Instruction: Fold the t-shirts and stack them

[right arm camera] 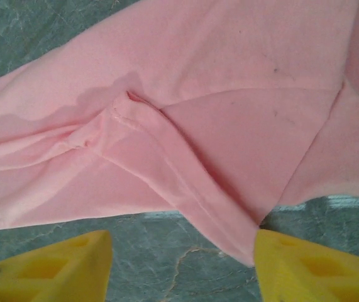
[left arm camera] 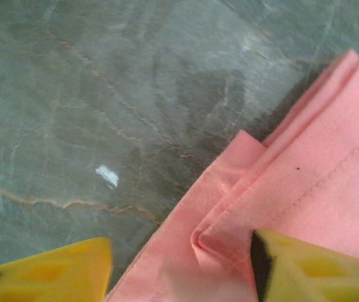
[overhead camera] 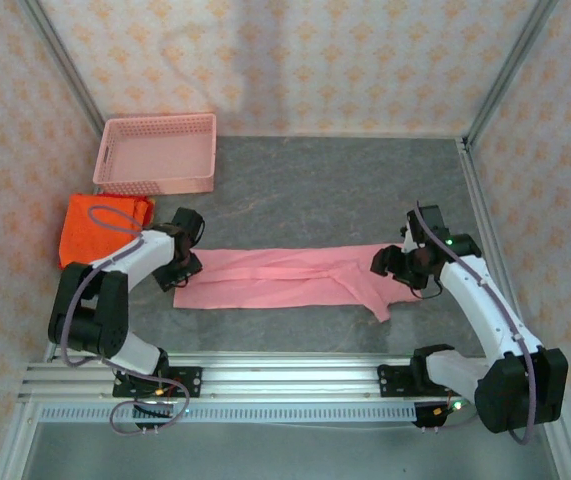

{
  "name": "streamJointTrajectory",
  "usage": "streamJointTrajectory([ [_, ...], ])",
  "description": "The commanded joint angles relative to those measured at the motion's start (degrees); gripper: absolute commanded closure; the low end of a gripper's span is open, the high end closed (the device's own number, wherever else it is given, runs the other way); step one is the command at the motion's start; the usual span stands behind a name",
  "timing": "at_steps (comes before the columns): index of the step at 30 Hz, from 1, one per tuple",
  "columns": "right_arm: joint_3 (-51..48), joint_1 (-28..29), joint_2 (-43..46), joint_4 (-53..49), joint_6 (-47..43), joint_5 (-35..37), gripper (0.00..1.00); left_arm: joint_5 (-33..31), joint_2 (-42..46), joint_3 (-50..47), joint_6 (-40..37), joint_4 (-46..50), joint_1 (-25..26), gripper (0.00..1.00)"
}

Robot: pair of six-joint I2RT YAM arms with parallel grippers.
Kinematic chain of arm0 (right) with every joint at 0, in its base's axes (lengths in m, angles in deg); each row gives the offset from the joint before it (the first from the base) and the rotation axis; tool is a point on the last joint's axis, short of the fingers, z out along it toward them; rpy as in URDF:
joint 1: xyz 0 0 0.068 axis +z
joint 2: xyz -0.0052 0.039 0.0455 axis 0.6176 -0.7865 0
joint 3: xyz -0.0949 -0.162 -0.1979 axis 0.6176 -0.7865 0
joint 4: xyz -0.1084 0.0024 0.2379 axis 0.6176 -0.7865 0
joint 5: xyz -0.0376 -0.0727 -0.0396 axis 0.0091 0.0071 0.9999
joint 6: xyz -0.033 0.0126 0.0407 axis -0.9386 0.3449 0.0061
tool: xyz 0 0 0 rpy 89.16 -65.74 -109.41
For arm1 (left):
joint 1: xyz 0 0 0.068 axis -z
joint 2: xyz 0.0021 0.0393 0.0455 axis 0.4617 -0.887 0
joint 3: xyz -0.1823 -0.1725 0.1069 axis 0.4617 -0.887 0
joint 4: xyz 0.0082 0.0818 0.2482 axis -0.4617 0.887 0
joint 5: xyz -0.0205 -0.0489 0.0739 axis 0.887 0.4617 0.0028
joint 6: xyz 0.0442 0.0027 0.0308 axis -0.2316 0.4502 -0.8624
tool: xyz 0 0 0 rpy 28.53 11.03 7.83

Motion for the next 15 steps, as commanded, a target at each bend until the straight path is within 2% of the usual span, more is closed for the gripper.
streamJointTrajectory([
  [1, 2.28, 0.53, -0.43, 2.21, -0.08, 2.27, 0.36, -3.82, 3.71, 2.09, 0.19, 3.29, 0.75, 0.25],
  [3, 2.32, 2.10, -2.26, 4.47, 0.62, 2.66, 0.38, -3.61, 4.05, 3.13, 0.25, 3.33, 1.90, 0.17],
  [4, 2.13, 3.27, -3.19, 5.72, 1.04, 2.97, 0.39, -3.50, 4.04, 3.60, 0.36, 3.19, 2.74, 0.16],
  [7, 1.11, 7.03, -7.97, 9.40, 2.30, 4.12, 0.40, -3.18, 3.08, 5.14, 1.17, 2.66, 5.78, 0.15],
  [10, 0.63, 9.35, -12.93, 8.43, 3.66, 7.52, 0.47, -2.59, 1.60, 6.29, 2.18, 2.04, 8.33, 0.15],
  [15, -3.22, 9.72, -13.20, 3.65, 6.90, 10.39, 0.49, -1.87, 0.47, 7.23, 2.92, 1.38, 10.44, 0.15],
])
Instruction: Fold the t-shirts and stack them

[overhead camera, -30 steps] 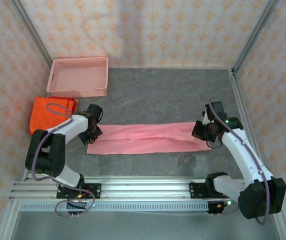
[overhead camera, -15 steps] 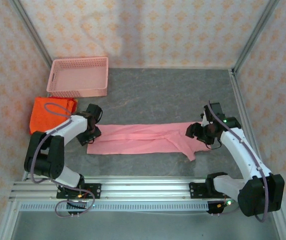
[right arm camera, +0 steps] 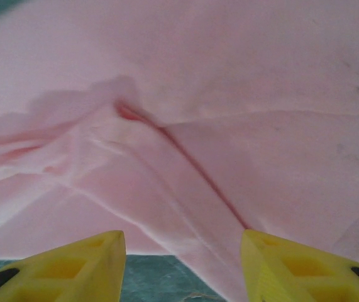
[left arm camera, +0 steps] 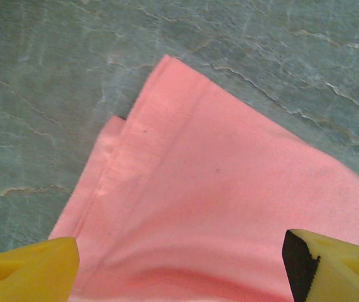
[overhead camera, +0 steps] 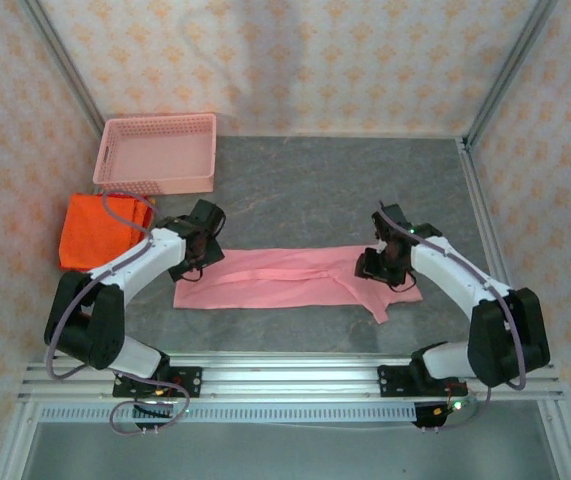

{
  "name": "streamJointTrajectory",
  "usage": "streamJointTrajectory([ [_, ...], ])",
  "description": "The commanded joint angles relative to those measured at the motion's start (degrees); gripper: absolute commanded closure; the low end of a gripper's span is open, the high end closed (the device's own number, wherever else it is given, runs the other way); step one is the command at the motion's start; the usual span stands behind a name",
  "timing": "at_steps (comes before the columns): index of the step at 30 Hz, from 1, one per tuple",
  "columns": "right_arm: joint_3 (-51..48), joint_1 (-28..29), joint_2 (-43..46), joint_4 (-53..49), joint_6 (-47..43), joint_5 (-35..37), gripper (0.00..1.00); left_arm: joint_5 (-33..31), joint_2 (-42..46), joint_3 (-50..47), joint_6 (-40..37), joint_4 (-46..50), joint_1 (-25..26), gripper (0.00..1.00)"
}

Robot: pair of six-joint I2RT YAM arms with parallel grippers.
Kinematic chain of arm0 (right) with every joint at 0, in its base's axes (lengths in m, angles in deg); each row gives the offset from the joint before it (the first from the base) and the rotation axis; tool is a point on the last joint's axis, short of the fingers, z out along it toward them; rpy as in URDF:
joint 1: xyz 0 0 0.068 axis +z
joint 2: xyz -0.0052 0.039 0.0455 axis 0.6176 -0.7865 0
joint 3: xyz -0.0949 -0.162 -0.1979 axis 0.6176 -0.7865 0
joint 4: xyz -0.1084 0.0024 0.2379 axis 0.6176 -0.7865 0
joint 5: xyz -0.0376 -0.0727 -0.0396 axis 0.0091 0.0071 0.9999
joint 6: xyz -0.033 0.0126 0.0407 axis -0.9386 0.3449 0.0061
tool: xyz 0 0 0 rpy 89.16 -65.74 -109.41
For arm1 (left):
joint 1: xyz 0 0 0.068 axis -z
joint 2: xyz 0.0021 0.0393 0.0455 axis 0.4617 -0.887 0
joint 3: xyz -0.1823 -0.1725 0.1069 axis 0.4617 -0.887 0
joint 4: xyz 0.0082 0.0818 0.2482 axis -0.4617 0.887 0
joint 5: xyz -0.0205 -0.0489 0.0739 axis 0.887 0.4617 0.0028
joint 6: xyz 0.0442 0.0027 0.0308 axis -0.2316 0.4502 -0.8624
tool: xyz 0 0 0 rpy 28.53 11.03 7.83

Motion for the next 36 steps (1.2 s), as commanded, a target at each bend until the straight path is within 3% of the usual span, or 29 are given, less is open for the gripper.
streamJointTrajectory([
  [1, -3.40, 0.63, 1.52, -4.12, 3.31, 3.26, 0.49, -0.57, -1.10, 1.60, 1.49, 0.18, 0.76, 0.15],
  [9, -11.64, 6.52, 4.74, -3.30, 9.91, 1.61, 0.52, -0.40, -2.65, 2.90, 1.21, -0.37, 1.12, 0.15],
  [14, -10.46, 6.66, 2.79, -2.30, 9.53, 2.59, 0.74, -0.37, -3.48, 3.83, 0.45, -0.05, 1.14, 0.15],
  [17, -9.82, 6.74, 1.06, -1.23, 8.90, 1.41, 0.80, -0.60, -3.07, 3.48, 0.40, -0.02, 1.12, 0.15],
  [19, -8.91, 6.71, 0.93, -1.50, 8.76, 1.25, 0.96, -0.88, -2.83, 3.24, 0.48, 0.22, 1.12, 0.15],
  [20, -8.28, 6.70, 1.48, -1.85, 8.56, 1.21, 1.00, -0.92, -2.72, 3.08, 0.51, 0.32, 1.12, 0.15],
  [26, -3.38, 6.97, 3.02, -3.70, 5.10, 2.12, 1.00, -0.97, -2.94, 2.82, 0.52, -0.11, 1.12, 0.15],
  [36, 3.97, 7.84, -8.64, 1.98, 2.82, 1.26, 1.00, -1.34, -3.18, 3.97, -0.29, 0.76, 1.12, 0.16],
])
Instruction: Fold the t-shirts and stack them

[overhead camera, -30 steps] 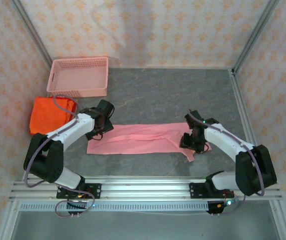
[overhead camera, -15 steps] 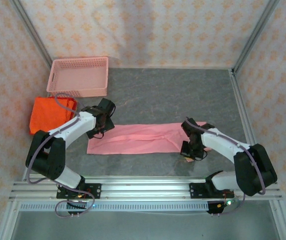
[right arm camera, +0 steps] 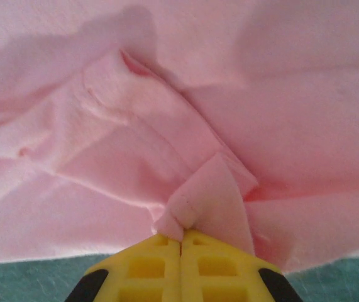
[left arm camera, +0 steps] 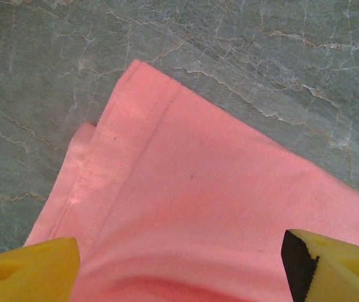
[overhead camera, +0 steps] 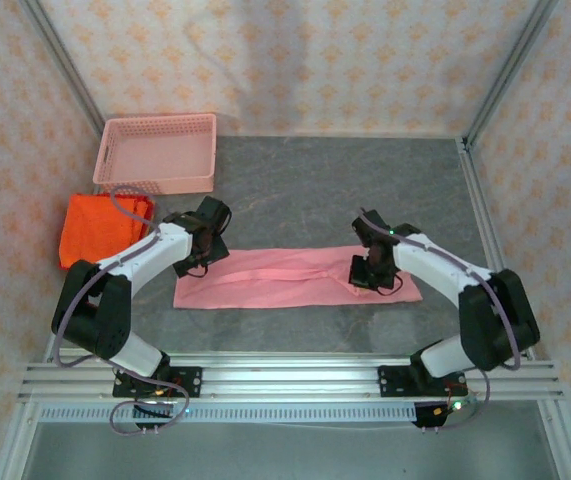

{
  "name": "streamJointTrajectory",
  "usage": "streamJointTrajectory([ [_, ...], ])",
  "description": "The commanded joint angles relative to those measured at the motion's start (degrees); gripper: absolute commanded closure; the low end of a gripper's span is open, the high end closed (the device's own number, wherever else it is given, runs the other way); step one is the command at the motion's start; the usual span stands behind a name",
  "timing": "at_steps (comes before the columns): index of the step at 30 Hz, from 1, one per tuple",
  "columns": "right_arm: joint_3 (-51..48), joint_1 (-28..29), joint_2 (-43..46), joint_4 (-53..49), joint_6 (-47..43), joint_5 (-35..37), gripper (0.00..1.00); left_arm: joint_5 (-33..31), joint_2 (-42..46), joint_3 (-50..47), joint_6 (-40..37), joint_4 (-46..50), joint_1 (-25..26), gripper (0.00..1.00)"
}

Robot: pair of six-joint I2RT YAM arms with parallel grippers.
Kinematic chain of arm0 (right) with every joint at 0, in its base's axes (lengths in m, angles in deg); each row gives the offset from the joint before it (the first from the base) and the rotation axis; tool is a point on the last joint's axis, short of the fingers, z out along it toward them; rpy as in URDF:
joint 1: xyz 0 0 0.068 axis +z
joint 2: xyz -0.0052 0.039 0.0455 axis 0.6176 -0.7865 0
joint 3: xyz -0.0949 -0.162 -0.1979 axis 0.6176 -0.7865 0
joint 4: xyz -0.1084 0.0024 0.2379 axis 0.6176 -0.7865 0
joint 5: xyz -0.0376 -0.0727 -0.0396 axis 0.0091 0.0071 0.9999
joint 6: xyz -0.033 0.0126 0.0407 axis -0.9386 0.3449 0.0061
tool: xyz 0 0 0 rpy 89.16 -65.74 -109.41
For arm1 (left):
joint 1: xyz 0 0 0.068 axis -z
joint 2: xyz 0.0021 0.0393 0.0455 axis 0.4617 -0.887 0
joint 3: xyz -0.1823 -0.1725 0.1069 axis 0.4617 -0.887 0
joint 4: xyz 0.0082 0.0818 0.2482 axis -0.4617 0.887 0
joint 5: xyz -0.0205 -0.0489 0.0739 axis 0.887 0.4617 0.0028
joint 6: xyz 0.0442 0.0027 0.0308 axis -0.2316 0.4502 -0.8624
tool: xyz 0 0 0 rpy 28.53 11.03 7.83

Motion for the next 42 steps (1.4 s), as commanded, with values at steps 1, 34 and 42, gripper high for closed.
streamJointTrajectory([
  [1, 1.82, 0.89, -2.64, 2.09, -1.29, 0.03, 1.00, -1.49, 0.35, 1.20, -0.13, 1.20, 0.36, 0.16],
  [34, 10.04, -0.10, -9.39, 4.46, -1.17, 8.83, 0.54, -0.99, 0.67, 0.14, -0.31, -0.09, 0.40, 0.16],
  [42, 8.26, -0.26, 1.02, 0.22, -2.84, 10.32, 0.48, -1.44, 1.64, 0.03, -0.37, 0.16, 0.36, 0.16],
])
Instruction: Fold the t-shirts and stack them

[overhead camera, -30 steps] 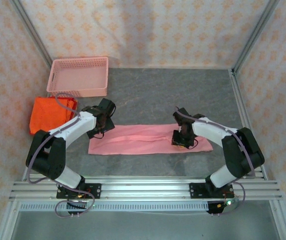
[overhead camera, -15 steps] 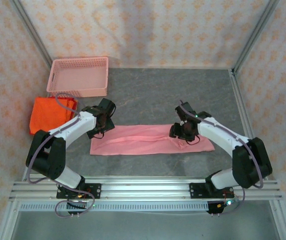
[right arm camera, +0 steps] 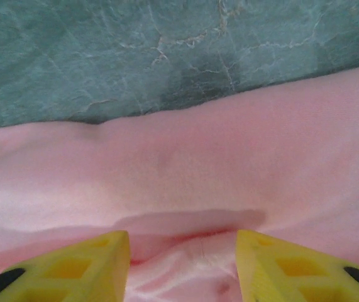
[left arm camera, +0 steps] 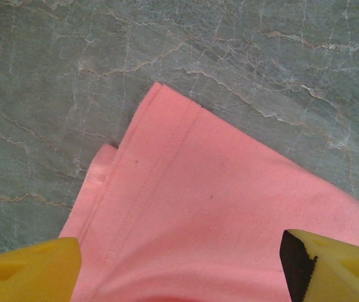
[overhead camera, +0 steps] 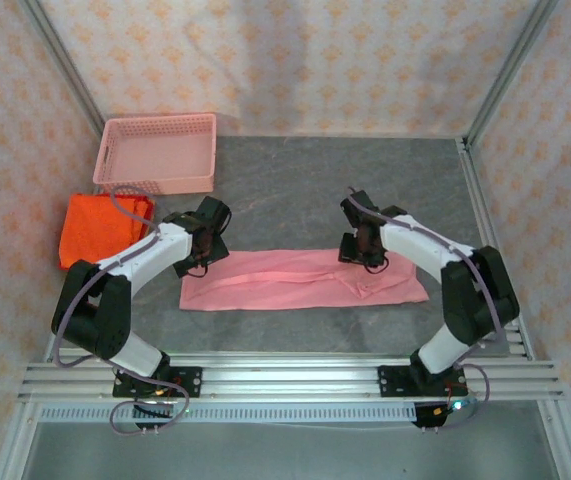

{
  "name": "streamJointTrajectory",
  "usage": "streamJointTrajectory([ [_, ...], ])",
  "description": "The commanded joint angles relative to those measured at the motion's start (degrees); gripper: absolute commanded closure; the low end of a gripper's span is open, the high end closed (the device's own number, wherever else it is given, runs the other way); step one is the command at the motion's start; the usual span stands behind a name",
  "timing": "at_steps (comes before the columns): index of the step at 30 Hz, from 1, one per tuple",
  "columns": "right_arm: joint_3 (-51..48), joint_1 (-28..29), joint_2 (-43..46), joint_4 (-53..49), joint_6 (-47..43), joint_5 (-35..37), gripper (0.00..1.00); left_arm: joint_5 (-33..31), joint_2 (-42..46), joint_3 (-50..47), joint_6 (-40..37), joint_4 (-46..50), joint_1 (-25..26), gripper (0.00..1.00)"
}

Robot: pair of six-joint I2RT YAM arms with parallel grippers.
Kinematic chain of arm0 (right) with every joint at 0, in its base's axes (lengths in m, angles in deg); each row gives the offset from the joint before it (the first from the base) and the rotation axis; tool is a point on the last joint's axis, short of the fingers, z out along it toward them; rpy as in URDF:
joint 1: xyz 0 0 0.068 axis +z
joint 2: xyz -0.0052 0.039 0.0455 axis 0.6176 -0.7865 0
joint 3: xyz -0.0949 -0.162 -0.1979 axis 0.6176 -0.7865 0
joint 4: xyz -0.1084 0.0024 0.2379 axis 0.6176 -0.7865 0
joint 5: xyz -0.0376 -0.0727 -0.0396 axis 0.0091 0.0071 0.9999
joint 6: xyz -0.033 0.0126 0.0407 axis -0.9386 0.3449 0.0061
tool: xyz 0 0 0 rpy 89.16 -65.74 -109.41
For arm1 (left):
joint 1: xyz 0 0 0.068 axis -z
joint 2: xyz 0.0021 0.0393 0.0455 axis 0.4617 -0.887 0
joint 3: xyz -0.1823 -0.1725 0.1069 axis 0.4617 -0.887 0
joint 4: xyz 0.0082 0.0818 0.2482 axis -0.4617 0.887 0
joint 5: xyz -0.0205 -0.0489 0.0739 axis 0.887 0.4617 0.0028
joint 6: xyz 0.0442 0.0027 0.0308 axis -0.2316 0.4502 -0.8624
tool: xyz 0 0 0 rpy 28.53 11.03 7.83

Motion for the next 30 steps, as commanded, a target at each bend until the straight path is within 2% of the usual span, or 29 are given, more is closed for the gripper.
streamJointTrajectory([
  [1, -2.21, -0.55, 9.61, -4.67, -0.65, 3.32, 0.45, -1.30, 1.37, 0.26, -0.37, 0.22, 0.36, 0.17],
  [6, -9.73, -1.74, 16.83, -9.10, 2.20, 1.73, 0.42, -0.50, 0.72, 1.19, -0.62, -0.29, 0.35, 0.17],
  [11, -17.65, -1.72, 19.38, -1.77, 7.00, -7.13, 0.43, -0.18, -0.50, 2.05, -1.14, -0.42, 0.39, 0.17],
  [14, -17.88, -1.74, 17.63, 3.59, 8.75, -9.84, 0.44, 0.31, -0.99, 2.07, -1.16, -0.93, 0.41, 0.17],
  [21, -12.79, -1.83, 7.29, 10.61, 7.97, -8.58, 0.55, -0.10, -0.22, 1.02, -1.00, -0.84, 0.40, 0.17],
  [26, -10.53, -1.90, 2.86, 13.86, 6.61, -6.46, 0.52, -0.45, 0.84, -0.48, -0.46, -0.95, 0.38, 0.17],
  [30, -8.59, -1.94, 1.94, 11.93, 5.69, -5.27, 0.49, -0.37, 0.63, -0.56, -0.54, -0.84, 0.36, 0.17],
])
